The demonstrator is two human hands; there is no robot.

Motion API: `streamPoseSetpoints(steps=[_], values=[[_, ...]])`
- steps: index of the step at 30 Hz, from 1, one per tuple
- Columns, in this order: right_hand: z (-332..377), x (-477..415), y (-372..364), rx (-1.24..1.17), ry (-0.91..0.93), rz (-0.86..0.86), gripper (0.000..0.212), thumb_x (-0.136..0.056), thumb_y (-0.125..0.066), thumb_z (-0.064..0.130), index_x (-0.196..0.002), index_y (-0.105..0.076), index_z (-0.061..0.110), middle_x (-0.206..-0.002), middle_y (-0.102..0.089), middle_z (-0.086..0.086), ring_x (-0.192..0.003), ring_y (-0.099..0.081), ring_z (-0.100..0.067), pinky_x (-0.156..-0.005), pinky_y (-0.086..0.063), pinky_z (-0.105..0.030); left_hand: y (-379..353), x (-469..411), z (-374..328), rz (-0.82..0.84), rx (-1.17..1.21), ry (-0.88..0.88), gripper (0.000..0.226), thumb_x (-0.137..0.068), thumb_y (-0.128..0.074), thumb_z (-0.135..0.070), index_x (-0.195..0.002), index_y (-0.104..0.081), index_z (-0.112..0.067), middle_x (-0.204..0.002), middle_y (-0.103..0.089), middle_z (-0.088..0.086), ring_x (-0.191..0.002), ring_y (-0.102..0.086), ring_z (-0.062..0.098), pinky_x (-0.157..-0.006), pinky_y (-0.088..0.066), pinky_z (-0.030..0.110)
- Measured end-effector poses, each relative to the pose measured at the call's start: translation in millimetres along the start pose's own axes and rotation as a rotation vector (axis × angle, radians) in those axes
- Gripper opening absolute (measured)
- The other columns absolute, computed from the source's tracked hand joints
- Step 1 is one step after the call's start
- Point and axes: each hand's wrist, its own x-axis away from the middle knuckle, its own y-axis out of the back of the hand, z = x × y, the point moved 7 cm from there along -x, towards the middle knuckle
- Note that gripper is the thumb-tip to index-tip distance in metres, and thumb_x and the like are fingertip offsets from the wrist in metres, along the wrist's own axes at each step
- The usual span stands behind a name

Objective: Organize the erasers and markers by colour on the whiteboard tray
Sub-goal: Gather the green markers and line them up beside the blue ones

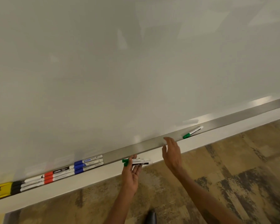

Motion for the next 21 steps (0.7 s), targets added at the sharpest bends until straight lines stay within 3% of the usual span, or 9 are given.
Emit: streamPoseSetpoints(steps=[2,4,7,11,18,21], values=[[-26.2,-16.8,13.4,0.148,-0.057,-0.025,0.050,-0.091,-0.053,0.008,-0.140,-0.042,0.008,-0.148,-0.042,-0.014,-0.135,-0.040,-0.031,-0.111,-0.035,-0.047,-2.5,0.3,8.4,-0.004,-0.019,0.010,0.021,-0.099,-0.050,-0.011,-0.115,-0.062,-0.003,-0.122,-0.066,0.015,-0.115,-0.061,0.035,-0.087,-0.057,0.041],[-46.9,-28.5,18.7,0.274,-0.101,0.006,0.066,-0.086,-0.053,0.006,-0.147,-0.030,0.006,-0.157,-0.027,-0.016,-0.145,-0.023,-0.033,-0.118,-0.017,-0.049,-2.9,0.5,13.6,-0.016,-0.031,0.021,0.023,-0.099,-0.050,-0.011,-0.118,-0.061,-0.002,-0.124,-0.066,0.015,-0.114,-0.062,0.034,-0.087,-0.056,0.041],[-77.4,-41.6,24.9,0.406,-0.151,0.049,0.075,-0.086,-0.048,0.006,-0.152,-0.013,0.003,-0.162,-0.008,-0.016,-0.150,-0.003,-0.029,-0.115,0.007,-0.047,-6.7,-0.6,22.8,-0.017,-0.040,0.038,0.027,-0.099,-0.050,-0.012,-0.122,-0.059,-0.001,-0.126,-0.065,0.015,-0.115,-0.062,0.034,-0.086,-0.058,0.040],[-100.6,-49.2,22.3,0.512,-0.177,0.113,0.068,-0.087,-0.045,0.005,-0.149,-0.019,0.000,-0.157,-0.024,-0.019,-0.148,-0.014,-0.032,-0.120,-0.006,-0.055,-10.0,1.2,25.5,-0.029,-0.021,0.040,0.030,-0.099,-0.050,-0.011,-0.125,-0.058,0.000,-0.125,-0.065,0.016,-0.115,-0.062,0.034,-0.083,-0.060,0.038],[-53.6,-31.6,1.2,0.354,0.044,0.167,0.062,-0.088,-0.044,0.002,-0.148,-0.030,0.003,-0.154,-0.033,-0.017,-0.145,-0.026,-0.029,-0.120,-0.017,-0.044,-7.3,0.3,22.9,-0.054,-0.024,0.042,0.032,-0.099,-0.051,-0.011,-0.128,-0.056,0.001,-0.127,-0.065,0.017,-0.116,-0.062,0.035,-0.087,-0.057,0.041],[-47.5,-36.1,7.2,0.336,0.106,0.111,0.058,-0.083,-0.051,-0.008,-0.140,-0.045,0.002,-0.145,-0.047,-0.018,-0.137,-0.039,-0.034,-0.115,-0.028,-0.047,-6.1,0.8,18.0,-0.054,-0.037,0.030,0.033,-0.099,-0.050,-0.011,-0.129,-0.055,0.001,-0.128,-0.064,0.017,-0.117,-0.061,0.037,-0.089,-0.056,0.042]])
